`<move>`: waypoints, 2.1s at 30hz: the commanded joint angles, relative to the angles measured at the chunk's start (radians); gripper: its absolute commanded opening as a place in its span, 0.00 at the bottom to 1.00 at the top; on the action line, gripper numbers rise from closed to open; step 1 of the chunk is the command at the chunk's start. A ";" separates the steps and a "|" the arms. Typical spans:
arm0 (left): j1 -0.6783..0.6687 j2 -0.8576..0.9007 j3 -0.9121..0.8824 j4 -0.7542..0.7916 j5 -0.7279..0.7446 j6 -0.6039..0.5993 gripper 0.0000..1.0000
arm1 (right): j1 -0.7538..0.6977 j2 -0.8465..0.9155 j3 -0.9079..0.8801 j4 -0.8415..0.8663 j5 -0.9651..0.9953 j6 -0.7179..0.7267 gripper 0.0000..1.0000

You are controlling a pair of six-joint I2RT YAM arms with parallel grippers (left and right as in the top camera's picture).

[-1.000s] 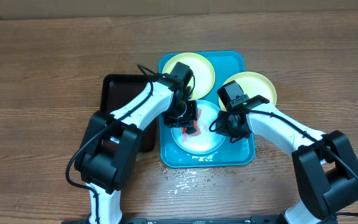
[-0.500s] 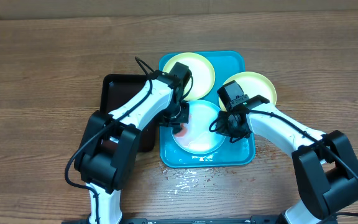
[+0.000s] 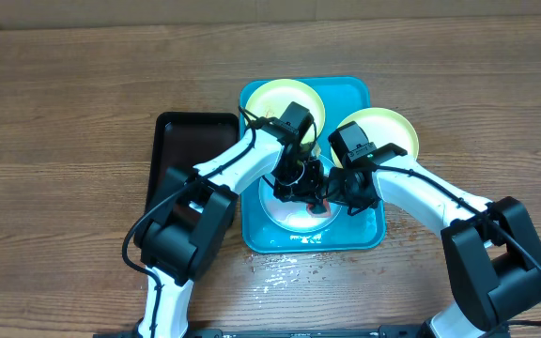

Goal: Clean dirty plates on tray and stack at the side
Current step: 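Hold the light-blue plate with the right gripper and scrub it with the sponge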

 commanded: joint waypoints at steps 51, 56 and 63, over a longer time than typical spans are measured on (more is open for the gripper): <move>0.058 0.124 0.212 -0.371 -0.397 0.102 0.04 | -0.019 0.041 -0.033 -0.023 0.144 0.007 0.04; 0.093 0.124 0.212 -0.422 -0.623 0.067 0.04 | -0.019 0.041 -0.033 -0.023 0.146 0.007 0.04; 0.100 0.082 0.212 -0.446 -0.586 0.067 0.04 | -0.019 0.041 -0.033 -0.023 0.147 0.007 0.04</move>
